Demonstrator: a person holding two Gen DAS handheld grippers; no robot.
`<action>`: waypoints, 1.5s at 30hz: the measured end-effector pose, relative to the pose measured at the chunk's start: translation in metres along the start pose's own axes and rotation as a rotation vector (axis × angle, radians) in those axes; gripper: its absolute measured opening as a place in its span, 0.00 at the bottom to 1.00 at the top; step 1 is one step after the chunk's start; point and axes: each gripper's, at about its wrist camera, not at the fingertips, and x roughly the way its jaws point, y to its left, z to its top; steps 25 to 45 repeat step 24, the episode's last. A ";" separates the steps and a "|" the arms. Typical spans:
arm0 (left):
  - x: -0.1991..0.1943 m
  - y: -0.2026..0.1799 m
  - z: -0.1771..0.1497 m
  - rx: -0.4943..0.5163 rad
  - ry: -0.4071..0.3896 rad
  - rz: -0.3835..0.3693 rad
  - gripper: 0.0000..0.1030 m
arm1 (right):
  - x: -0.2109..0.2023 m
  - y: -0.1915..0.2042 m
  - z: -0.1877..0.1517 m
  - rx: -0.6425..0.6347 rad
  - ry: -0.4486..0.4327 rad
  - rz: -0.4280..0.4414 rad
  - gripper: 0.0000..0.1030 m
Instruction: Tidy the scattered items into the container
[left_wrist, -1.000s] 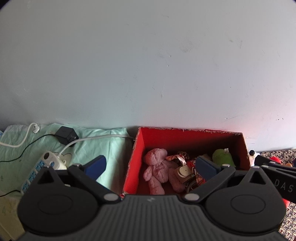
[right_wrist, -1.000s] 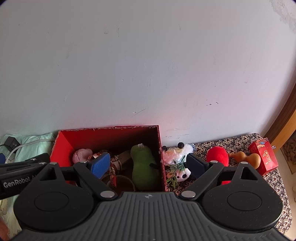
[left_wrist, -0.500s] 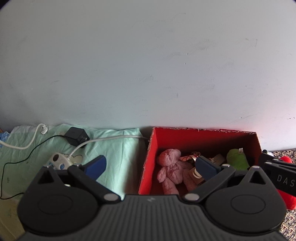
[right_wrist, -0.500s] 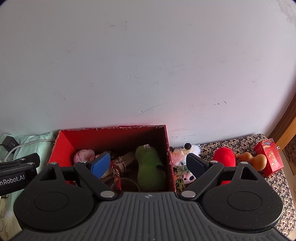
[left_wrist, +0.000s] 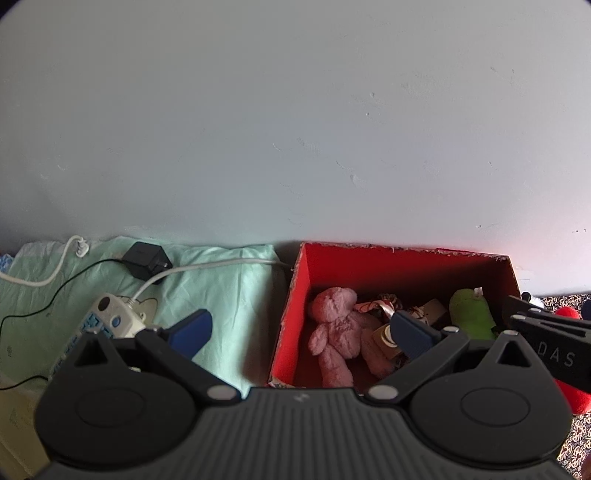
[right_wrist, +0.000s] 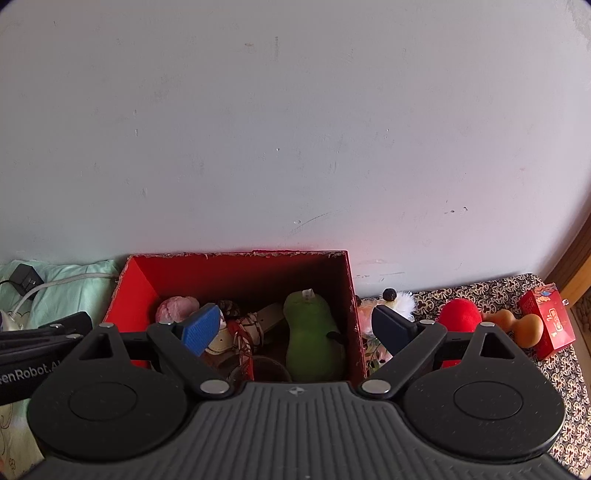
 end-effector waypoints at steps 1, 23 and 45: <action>0.001 0.000 0.000 -0.001 -0.001 -0.007 0.99 | 0.000 0.000 0.000 0.000 -0.003 -0.002 0.89; 0.025 0.010 -0.006 -0.042 0.046 -0.033 0.99 | 0.007 0.012 -0.007 -0.031 0.006 -0.008 0.88; 0.026 0.010 -0.006 -0.039 0.044 -0.033 0.99 | 0.008 0.013 -0.007 -0.033 0.004 -0.012 0.88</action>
